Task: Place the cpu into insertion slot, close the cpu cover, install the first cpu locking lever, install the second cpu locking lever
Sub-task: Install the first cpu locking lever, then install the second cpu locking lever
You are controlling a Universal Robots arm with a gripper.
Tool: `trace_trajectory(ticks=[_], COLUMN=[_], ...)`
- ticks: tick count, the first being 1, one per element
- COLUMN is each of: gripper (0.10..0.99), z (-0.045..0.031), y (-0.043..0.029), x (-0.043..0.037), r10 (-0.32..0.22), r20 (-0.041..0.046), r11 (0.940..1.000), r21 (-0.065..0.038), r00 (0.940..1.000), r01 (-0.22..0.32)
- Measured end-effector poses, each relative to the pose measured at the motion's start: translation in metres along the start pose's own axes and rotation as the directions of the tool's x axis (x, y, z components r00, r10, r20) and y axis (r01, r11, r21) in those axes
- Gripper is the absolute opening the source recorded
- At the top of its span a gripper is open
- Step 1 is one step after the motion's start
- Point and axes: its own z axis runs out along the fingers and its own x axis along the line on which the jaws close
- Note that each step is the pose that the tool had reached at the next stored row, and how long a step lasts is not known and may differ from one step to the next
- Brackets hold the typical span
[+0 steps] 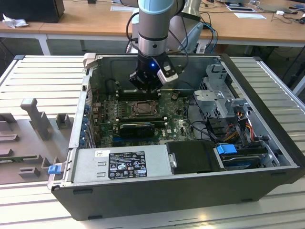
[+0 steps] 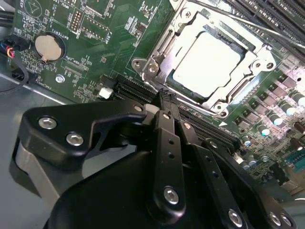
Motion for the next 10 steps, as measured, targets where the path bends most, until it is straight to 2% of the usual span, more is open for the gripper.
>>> trace_trajectory(ticks=[8, 10], gripper=[0.106, 0.106], z=[-0.0003, -0.0009], y=[-0.0045, -0.0081], x=[0.0001, 0.0002], r10=[0.0, 0.0], r20=[0.0, -0.0001], r11=[1.0, 1.0], r21=[0.0, 0.0], r00=[1.0, 1.0], r01=[0.0, 0.0])
